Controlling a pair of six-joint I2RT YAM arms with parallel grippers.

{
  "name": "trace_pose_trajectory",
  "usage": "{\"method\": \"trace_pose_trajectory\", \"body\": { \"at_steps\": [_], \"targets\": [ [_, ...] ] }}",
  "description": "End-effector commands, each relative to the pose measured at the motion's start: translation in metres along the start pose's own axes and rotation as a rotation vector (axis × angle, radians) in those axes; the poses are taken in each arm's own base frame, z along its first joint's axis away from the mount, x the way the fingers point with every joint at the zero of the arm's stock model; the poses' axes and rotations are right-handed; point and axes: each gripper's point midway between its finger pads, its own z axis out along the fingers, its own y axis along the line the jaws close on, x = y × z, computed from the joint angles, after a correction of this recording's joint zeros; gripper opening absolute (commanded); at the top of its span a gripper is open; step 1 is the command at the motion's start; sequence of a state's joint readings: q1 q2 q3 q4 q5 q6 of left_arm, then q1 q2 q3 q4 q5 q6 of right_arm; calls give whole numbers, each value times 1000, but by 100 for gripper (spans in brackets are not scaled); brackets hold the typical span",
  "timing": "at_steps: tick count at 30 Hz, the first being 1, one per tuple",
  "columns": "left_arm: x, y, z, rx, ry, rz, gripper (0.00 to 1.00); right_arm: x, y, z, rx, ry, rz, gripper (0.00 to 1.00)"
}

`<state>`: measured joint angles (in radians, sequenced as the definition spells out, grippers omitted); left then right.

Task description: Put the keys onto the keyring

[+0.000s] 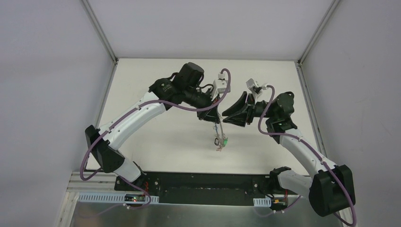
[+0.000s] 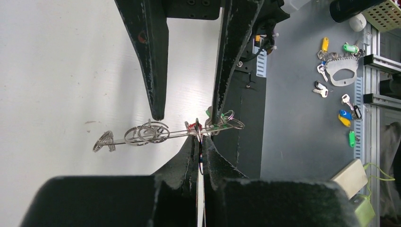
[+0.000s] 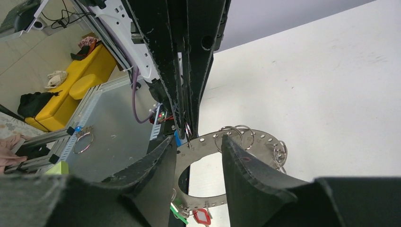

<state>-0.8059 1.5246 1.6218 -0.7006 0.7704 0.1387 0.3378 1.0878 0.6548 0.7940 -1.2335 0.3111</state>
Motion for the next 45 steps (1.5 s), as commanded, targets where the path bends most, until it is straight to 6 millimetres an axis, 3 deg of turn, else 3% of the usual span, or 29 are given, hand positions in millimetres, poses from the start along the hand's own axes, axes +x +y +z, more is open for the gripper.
{"method": "trace_pose_trajectory", "body": {
  "at_steps": [1,29,35,40,45],
  "targets": [
    [-15,-17,-3,65,-27,18,0,-10,15,1,-48,14,-102,43],
    [-12,-13,6,72,-5,-16,0,-6,19,9,-81,37,-62,20],
    [-11,-12,7,69,-2,-15,0,-6,19,9,-80,37,-60,12],
    [-11,-12,6,68,-3,-14,0,-6,19,9,-79,37,-63,0],
    [-13,-13,5,66,-10,-3,0,-7,19,8,-77,35,-65,0]
  ]
}}
